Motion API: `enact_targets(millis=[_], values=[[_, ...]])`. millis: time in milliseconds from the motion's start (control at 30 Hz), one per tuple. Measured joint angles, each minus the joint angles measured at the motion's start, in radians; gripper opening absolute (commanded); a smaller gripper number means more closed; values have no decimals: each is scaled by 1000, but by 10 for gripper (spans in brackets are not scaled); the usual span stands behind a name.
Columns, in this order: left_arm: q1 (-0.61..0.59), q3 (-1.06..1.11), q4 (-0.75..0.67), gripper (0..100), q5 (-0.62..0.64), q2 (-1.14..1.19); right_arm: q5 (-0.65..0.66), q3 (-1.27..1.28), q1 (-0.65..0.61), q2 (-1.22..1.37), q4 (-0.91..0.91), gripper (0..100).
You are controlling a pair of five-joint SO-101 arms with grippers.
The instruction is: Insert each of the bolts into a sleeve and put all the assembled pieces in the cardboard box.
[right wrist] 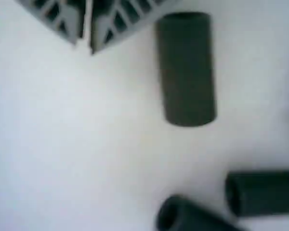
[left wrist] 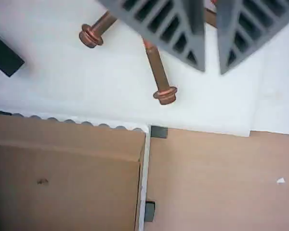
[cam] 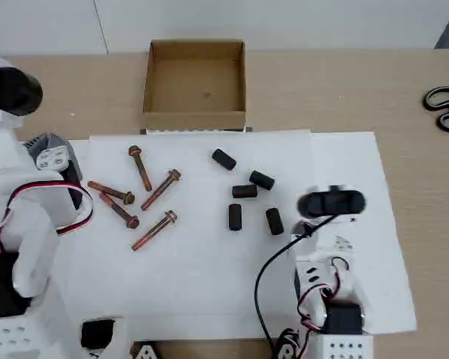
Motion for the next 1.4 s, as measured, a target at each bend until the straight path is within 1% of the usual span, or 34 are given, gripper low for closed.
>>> enact_targets(millis=[133,267,433,533,667,733,867,967,1033,1133,1300,1400], values=[[-2,0,0,6,-5,0,-3,-196,9,-2,152,7],[-2,0,0,6,-2,0,68,-382,11,5,193,7],[-2,0,0,7,-2,0,98,-534,20,167,236,7],[-2,0,25,7,-2,0,98,-657,15,327,245,7],[-2,0,84,8,-25,9,106,-864,17,621,267,8],[-2,0,101,8,-83,9,153,-979,17,784,295,9],[-2,0,120,8,-245,9,276,-1206,17,1080,365,17],[-2,46,126,8,-371,5,334,-1373,17,1274,420,80],[-2,101,126,8,-416,9,377,-1475,0,1386,456,117],[-2,190,126,8,-433,11,404,-1606,-41,1528,489,137],[-2,296,114,9,-436,11,443,-1801,-132,1741,511,137],[-48,371,61,66,-399,11,470,-1904,-199,1867,535,137]])
